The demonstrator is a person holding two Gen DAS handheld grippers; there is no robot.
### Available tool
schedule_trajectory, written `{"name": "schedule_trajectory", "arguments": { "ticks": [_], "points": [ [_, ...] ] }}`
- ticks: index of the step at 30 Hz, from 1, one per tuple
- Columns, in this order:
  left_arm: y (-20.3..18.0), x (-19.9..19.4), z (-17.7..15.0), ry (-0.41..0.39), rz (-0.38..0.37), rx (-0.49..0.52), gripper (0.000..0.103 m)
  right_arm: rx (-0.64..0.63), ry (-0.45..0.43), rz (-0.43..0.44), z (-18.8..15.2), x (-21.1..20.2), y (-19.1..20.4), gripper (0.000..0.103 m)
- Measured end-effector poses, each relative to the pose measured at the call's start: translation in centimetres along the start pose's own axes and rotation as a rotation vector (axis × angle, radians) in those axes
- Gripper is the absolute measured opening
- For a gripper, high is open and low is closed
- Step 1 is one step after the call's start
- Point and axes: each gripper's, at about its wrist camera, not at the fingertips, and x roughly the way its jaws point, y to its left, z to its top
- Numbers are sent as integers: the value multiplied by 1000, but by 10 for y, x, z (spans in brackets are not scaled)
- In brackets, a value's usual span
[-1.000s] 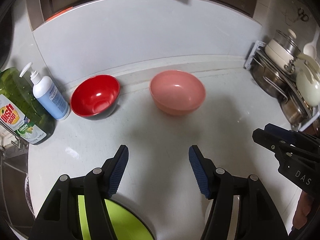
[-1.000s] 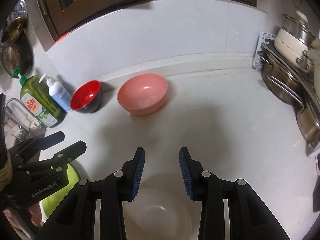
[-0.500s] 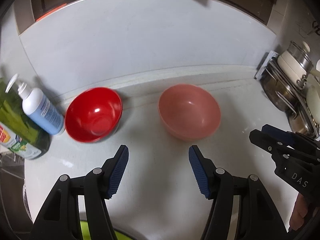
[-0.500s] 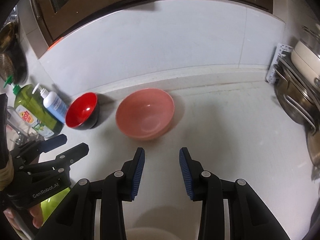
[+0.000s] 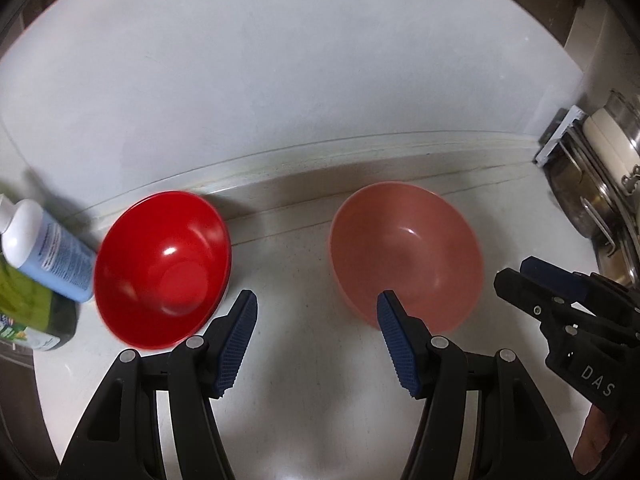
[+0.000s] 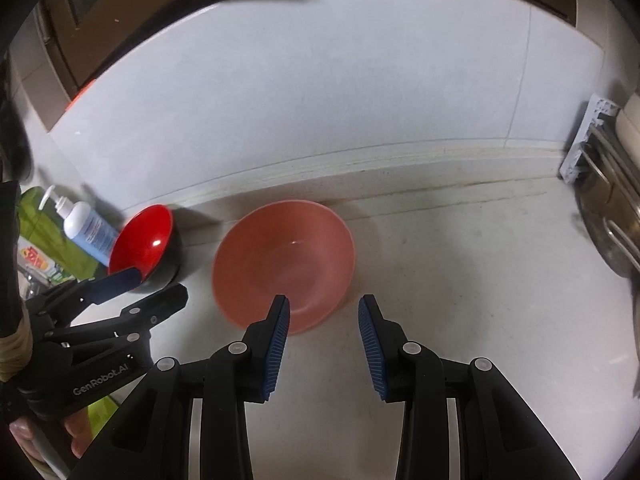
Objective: Organize plates and bowls
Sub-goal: 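Move both tools to the pink bowl by the wall, then close both tools on the rim of the pink bowl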
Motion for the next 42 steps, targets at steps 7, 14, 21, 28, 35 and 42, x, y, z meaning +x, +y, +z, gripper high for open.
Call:
{"name": "schedule_trajectory", "arguments": {
  "ticks": [7,14,21,28,35,42],
  "points": [
    [-5,26,15,20,23,11,57,20,39,2,8,30,-12,37],
    [-9,51,22,48,22,25,49,61,61,-1,16,53,-22,37],
    [-11,69,24,71,15,41,25,65,95,1,16,69,-22,27],
    [-18,75,27,71,-2,57,11,90,107,7,17,77,-22,12],
    [-18,63,23,49,1,49,11,128,118,26,18,79,-24,11],
    [-21,26,10,8,-19,57,11,151,112,37,14,58,-22,10]
  ]
}}
